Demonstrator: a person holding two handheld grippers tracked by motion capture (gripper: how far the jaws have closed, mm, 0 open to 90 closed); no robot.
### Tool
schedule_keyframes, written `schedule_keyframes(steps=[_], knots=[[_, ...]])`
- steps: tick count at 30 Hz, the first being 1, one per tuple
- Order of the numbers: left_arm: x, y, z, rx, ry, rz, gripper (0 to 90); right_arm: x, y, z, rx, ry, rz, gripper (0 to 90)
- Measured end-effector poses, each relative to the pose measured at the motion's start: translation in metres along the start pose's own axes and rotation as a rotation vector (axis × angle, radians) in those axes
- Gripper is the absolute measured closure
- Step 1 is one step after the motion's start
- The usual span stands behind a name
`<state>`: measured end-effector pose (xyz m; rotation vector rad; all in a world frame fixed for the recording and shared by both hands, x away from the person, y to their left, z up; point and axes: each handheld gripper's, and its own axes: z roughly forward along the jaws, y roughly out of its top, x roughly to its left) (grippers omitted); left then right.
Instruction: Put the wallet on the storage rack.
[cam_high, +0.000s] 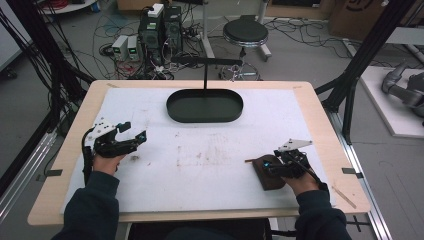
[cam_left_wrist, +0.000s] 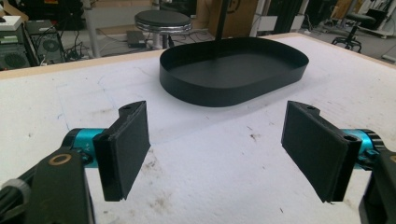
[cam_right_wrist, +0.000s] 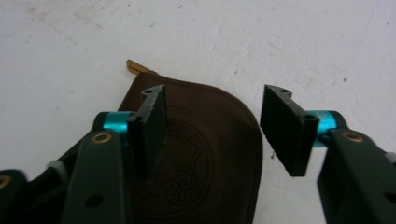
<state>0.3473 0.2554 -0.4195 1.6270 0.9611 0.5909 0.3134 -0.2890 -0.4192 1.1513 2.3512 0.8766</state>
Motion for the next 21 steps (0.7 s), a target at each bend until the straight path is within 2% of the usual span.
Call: schedule_keyframes(steps=[5, 8, 11, 13, 14, 16, 18, 21], knots=[[-0.003, -0.001, -0.008, -0.011, 0.0, 0.0, 23.9, 0.002, 0.0, -0.001, 0.0, -0.028, 0.023, 41.2], [-0.003, -0.001, -0.011, -0.019, 0.004, -0.003, 23.9, 0.002, 0.0, -0.009, -0.005, -0.037, 0.04, 39.4], [-0.001, -0.002, -0.009, -0.014, 0.004, -0.008, 23.9, -0.001, -0.002, -0.009, 0.045, -0.04, 0.057, 38.9], [-0.001, -0.002, -0.008, -0.006, 0.01, -0.007, 23.9, -0.006, -0.004, -0.004, 0.046, -0.003, 0.09, 40.4], [-0.001, -0.002, -0.007, -0.006, 0.015, -0.005, 23.9, -0.009, -0.004, -0.003, 0.044, 0.031, 0.099, 45.3], [-0.002, -0.001, -0.006, -0.009, 0.019, -0.006, 23.9, -0.013, -0.002, -0.001, 0.043, 0.046, 0.1, 46.1], [-0.003, -0.001, -0.005, -0.007, 0.017, -0.001, 23.9, -0.018, 0.002, 0.002, 0.052, 0.06, 0.08, 47.2], [-0.004, -0.001, -0.005, -0.004, 0.016, 0.001, 24.0, -0.023, 0.012, 0.008, 0.051, 0.053, -0.015, 48.7]])
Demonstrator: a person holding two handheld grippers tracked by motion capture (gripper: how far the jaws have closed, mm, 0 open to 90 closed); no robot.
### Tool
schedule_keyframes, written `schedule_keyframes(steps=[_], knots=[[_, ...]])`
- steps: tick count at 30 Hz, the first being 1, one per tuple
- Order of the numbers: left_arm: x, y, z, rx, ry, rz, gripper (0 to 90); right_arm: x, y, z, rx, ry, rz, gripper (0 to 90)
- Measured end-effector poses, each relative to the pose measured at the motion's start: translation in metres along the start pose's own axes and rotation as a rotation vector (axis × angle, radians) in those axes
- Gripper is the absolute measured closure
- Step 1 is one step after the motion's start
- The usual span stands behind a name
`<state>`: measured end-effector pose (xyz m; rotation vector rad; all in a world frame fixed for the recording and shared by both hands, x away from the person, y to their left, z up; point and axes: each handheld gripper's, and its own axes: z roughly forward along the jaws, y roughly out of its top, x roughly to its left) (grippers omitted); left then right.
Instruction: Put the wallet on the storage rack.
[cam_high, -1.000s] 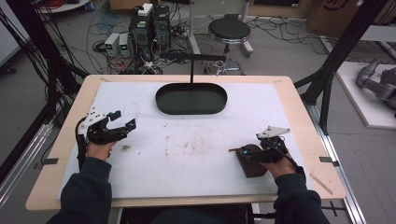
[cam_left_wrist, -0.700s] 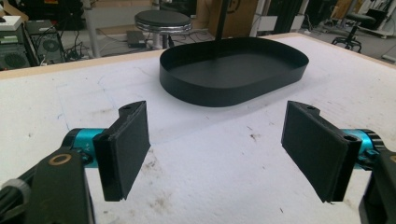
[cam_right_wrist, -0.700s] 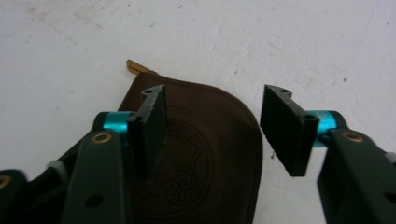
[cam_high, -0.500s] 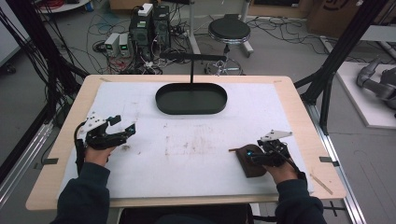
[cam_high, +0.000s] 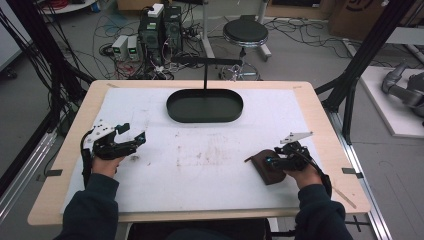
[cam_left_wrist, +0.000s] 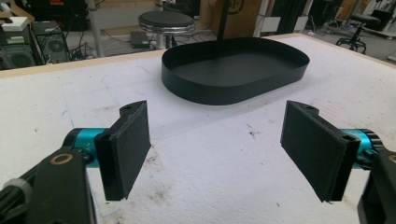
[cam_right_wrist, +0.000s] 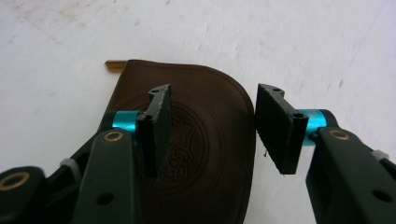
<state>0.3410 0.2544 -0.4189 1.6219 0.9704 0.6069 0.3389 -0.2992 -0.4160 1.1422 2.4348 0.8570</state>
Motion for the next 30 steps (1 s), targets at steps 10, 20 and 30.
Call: schedule_keyframes(steps=[10, 20, 30], knots=[[0.0, 0.0, -0.001, -0.002, -0.002, -0.002, 24.2, -0.01, 0.019, 0.017, -0.046, -0.119, -0.091, 43.3], [0.0, 0.0, 0.0, -0.007, -0.007, -0.002, 24.2, 0.03, 0.02, 0.021, -0.103, -0.183, -0.106, 20.4], [-0.001, 0.001, -0.001, -0.014, -0.01, -0.004, 24.2, 0.041, 0.018, 0.042, 0.009, -0.285, -0.166, 24.8]])
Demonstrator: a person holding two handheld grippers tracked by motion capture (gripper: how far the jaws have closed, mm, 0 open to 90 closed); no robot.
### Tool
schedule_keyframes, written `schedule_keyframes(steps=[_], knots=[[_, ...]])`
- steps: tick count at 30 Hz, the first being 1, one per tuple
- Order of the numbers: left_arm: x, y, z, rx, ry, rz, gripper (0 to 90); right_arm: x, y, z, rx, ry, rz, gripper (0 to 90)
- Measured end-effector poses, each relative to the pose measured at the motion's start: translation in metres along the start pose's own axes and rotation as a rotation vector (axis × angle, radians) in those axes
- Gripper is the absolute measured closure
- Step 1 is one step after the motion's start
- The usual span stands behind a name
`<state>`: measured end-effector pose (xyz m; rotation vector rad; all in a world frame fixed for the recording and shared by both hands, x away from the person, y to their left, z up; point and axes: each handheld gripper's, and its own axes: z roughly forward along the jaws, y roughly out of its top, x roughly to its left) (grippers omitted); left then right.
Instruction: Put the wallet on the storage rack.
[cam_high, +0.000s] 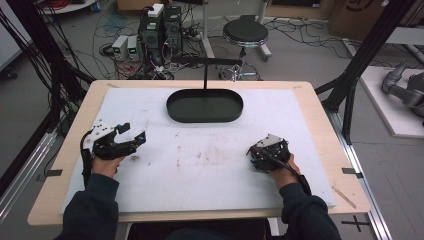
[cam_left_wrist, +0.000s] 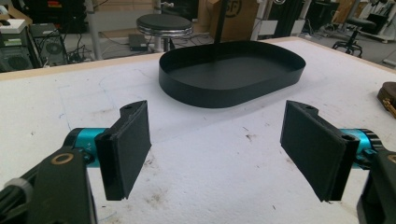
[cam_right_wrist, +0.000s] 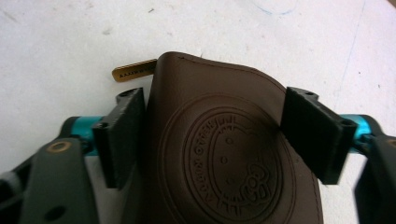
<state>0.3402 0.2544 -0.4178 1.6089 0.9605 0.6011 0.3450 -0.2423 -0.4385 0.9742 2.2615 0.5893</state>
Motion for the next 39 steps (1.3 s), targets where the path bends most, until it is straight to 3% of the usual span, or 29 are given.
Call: schedule_keyframes(steps=[4, 7, 16, 21, 27, 31, 36, 39], knots=[[-0.001, 0.0, 0.0, 0.001, -0.002, -0.001, 24.2, -0.001, 0.005, -0.001, 0.031, -0.003, 0.014, 33.5], [0.0, 0.0, 0.0, 0.003, 0.0, -0.002, 24.2, -0.002, 0.009, -0.005, 0.051, 0.014, 0.057, 40.3], [0.0, 0.0, 0.0, 0.001, 0.002, -0.009, 24.2, -0.015, 0.008, -0.021, -0.024, 0.098, 0.088, 60.1], [0.001, 0.0, 0.0, 0.003, 0.001, -0.006, 24.2, -0.026, 0.007, -0.034, -0.097, 0.193, 0.172, 66.1], [0.0, 0.0, 0.0, 0.001, 0.002, -0.007, 24.3, -0.031, 0.011, -0.044, -0.193, 0.352, 0.269, 69.4], [0.001, -0.001, 0.0, 0.0, 0.001, -0.009, 24.3, -0.037, 0.009, -0.043, -0.216, 0.43, 0.345, 69.7], [0.001, -0.001, 0.0, 0.004, 0.0, -0.007, 24.3, -0.05, 0.001, -0.042, -0.238, 0.449, 0.447, 69.5], [0.001, -0.001, 0.0, 0.002, 0.0, -0.008, 24.3, -0.052, -0.001, -0.043, -0.249, 0.405, 0.441, 69.3]])
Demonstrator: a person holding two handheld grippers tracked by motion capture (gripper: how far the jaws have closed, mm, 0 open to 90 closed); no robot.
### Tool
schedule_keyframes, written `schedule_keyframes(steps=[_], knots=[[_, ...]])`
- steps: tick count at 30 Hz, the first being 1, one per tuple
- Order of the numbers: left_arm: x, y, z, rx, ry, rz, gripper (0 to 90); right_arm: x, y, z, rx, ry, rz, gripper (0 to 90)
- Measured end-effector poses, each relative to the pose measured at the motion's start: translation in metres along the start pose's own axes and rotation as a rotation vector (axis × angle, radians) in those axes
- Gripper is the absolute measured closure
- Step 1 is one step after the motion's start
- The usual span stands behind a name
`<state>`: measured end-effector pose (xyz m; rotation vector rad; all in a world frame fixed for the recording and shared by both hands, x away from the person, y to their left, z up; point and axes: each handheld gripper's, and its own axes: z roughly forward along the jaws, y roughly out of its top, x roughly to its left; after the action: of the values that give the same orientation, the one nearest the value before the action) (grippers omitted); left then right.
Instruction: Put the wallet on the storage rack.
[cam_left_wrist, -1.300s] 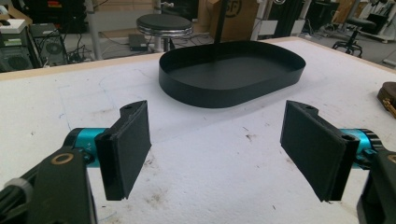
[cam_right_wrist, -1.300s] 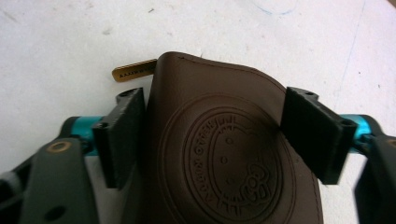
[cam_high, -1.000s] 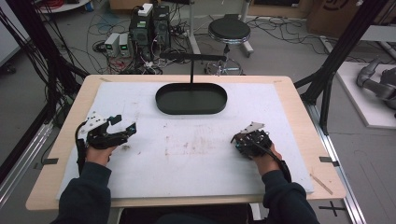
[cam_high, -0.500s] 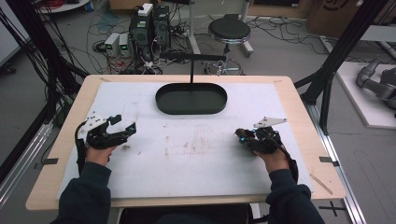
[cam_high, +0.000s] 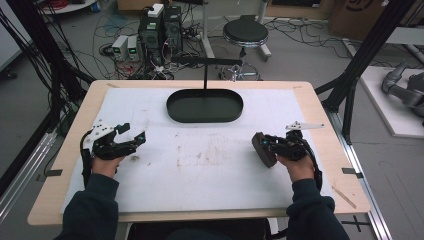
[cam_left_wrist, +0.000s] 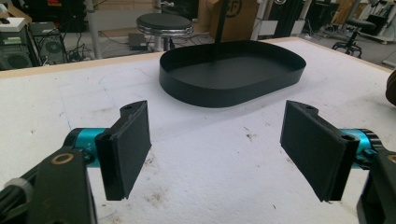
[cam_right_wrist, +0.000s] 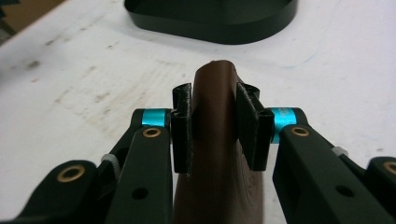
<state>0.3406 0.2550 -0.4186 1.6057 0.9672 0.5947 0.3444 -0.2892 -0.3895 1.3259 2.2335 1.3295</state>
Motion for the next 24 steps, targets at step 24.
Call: schedule_keyframes(steps=[24], knots=[[0.0, -0.001, 0.0, 0.006, -0.001, 0.002, 24.5, -0.003, 0.002, 0.003, -0.063, -0.178, -0.1, 61.3]])
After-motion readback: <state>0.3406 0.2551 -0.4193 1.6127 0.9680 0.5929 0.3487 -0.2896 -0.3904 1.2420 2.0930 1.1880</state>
